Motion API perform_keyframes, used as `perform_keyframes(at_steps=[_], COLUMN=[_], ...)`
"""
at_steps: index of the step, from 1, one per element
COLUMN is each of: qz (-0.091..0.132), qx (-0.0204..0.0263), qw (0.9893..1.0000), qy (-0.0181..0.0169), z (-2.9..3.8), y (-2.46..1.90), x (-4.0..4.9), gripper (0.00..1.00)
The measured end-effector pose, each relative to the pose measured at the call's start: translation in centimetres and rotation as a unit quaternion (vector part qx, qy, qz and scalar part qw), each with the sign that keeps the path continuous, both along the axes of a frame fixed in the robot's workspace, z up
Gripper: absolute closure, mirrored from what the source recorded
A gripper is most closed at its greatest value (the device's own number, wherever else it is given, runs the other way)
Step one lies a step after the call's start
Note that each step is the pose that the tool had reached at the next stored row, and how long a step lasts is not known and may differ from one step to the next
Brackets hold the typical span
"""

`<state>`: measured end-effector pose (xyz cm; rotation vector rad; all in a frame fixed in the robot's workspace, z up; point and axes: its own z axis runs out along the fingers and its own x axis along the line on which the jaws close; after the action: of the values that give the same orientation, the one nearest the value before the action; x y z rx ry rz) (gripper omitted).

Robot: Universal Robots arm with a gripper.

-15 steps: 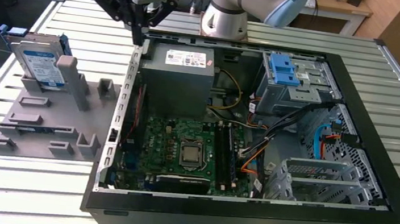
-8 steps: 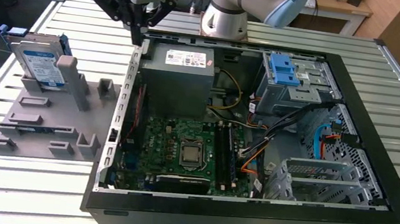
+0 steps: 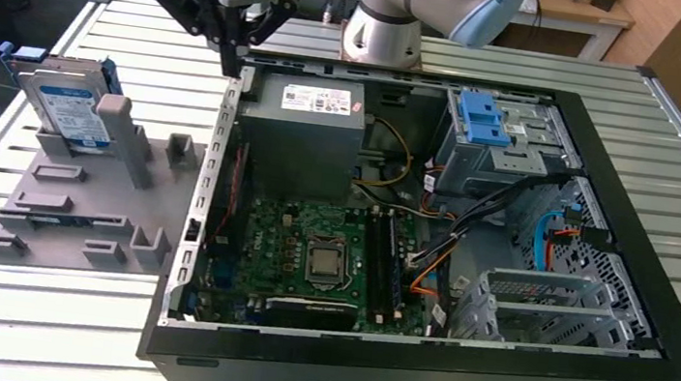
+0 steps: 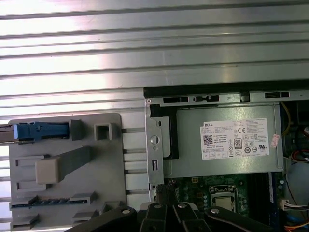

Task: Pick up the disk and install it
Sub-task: 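Reach for the disk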

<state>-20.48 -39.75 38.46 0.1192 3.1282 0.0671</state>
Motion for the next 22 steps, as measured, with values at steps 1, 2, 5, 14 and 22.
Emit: perform_keyframes(at_steps=[1, 2, 5, 14, 22], qz=[0.0, 0.0, 0.0, 0.0, 0.0], qx=[0.0, 0.0, 0.0, 0.0, 0.0], qw=[1.0, 1.0, 1.0, 1.0, 1.0], qy=[0.0, 0.0, 0.0, 0.0, 0.0], z=[0.0, 0.0, -0.01, -0.04, -0.07], y=[0.0, 0.0, 0.0, 0.0, 0.0], x=[-0.03, -0.07, -0.17, -0.48, -0.78], gripper=[0.89, 0.89, 0.89, 0.89, 0.89])
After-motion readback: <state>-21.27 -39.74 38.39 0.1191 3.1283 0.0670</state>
